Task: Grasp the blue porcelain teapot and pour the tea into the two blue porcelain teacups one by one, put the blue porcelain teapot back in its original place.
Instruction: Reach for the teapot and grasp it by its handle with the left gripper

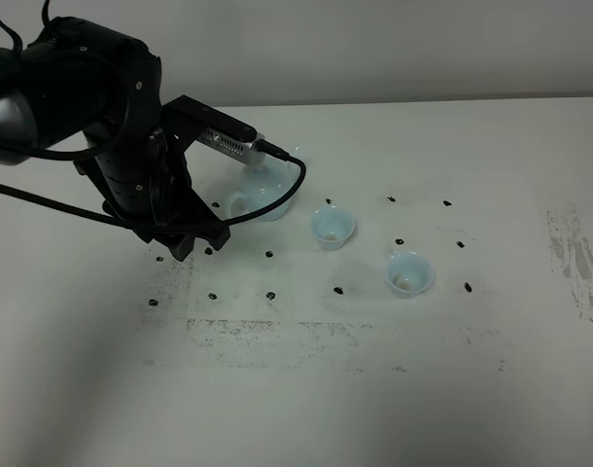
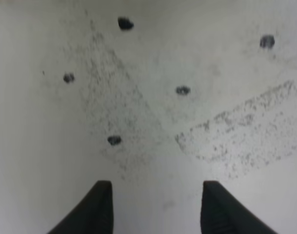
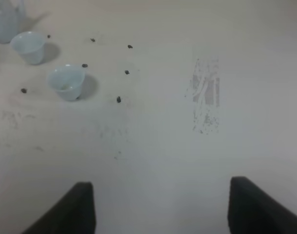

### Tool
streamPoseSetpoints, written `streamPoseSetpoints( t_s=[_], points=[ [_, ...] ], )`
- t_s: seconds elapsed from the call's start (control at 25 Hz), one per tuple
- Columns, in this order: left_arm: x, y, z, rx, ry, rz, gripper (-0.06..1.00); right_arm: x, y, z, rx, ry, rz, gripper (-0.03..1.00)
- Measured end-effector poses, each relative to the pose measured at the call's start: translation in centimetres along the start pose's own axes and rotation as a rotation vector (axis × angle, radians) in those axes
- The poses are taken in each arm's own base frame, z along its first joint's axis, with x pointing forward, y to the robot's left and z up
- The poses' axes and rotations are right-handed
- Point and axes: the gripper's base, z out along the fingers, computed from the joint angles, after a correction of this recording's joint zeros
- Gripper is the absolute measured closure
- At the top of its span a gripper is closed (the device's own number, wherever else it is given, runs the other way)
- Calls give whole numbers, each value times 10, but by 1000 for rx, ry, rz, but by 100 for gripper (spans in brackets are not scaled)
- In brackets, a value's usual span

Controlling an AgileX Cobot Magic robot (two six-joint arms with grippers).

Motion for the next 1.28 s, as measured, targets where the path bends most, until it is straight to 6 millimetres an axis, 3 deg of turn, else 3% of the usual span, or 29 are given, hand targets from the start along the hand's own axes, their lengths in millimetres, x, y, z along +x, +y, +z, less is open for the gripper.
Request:
streamPoseSetpoints(
  t_s=[0.28,0.6,0.96,1.28],
  points=[
    [-26,23,2,-17,-24,-15,54,0,0,0,0,0,0,41],
    [-64,25,34,-16,-18,69,54,0,0,0,0,0,0,41],
    [-83,12,55,7,-53,145,54,0,0,0,0,0,0,41],
    [-86,13,57,-1,-71,160,54,0,0,0,0,0,0,41]
  ],
)
